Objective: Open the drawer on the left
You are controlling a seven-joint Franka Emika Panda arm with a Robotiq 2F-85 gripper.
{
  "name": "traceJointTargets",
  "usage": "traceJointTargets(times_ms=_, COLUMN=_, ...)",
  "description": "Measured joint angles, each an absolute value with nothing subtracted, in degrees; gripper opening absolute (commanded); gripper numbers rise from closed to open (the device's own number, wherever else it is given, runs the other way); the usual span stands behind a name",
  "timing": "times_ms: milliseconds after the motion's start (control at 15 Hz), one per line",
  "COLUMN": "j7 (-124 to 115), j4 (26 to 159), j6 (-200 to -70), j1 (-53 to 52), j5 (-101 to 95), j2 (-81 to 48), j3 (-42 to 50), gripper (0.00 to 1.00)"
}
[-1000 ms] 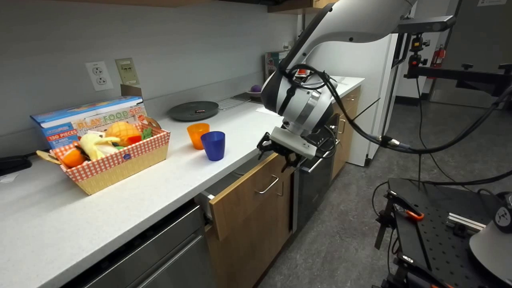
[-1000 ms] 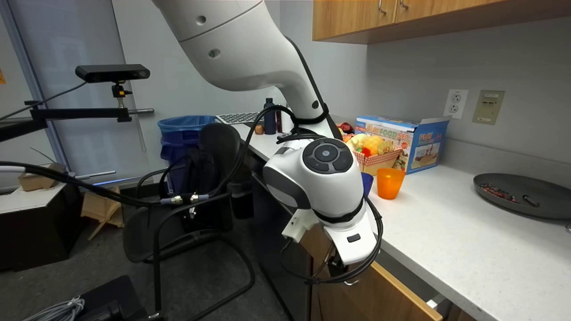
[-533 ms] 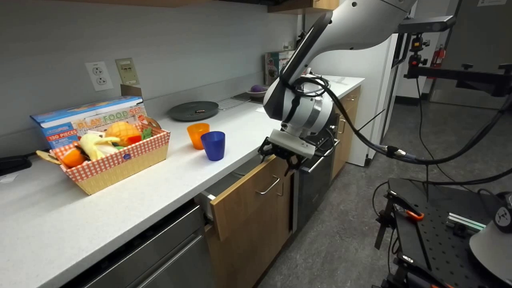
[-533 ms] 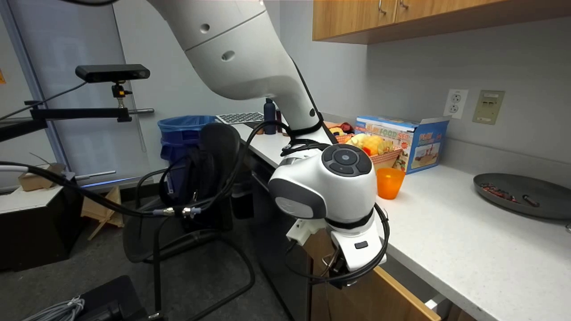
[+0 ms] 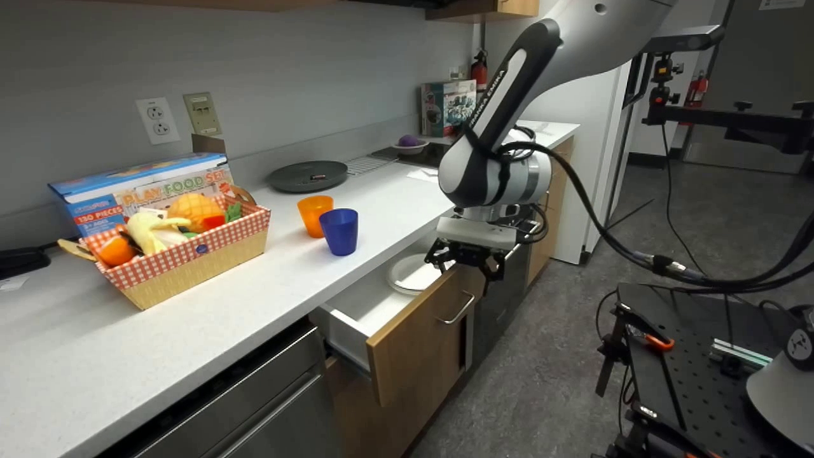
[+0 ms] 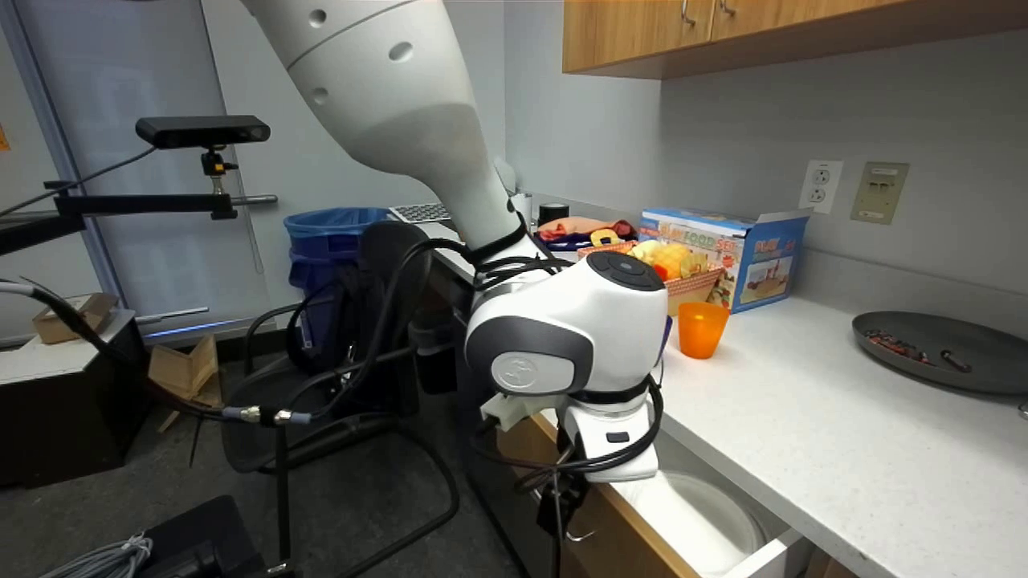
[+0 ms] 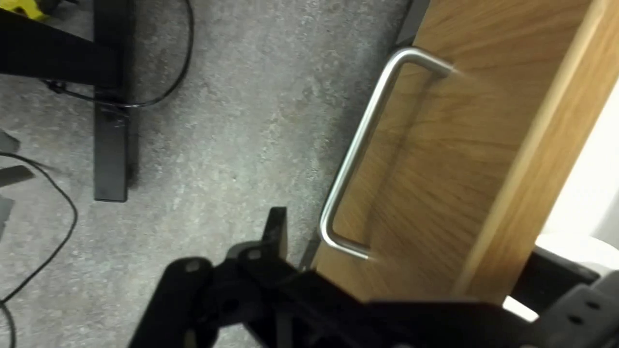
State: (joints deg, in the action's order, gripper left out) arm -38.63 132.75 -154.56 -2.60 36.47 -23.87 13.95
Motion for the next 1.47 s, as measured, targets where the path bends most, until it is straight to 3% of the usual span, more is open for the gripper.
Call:
traceJointTargets(times_ms=600, j7=-67.1, j4=149.3, j6=-147.9, j1=-8.3, j5=12.3, j2=-10.9, j3=13.6, gripper=1.00)
traceJointTargets(times_ms=1467, j7=-73.1, j4=157.3, j6=-135.3, j1=4.1, j5=-0.7, j2=12.0, j3=8.6, gripper=1.00)
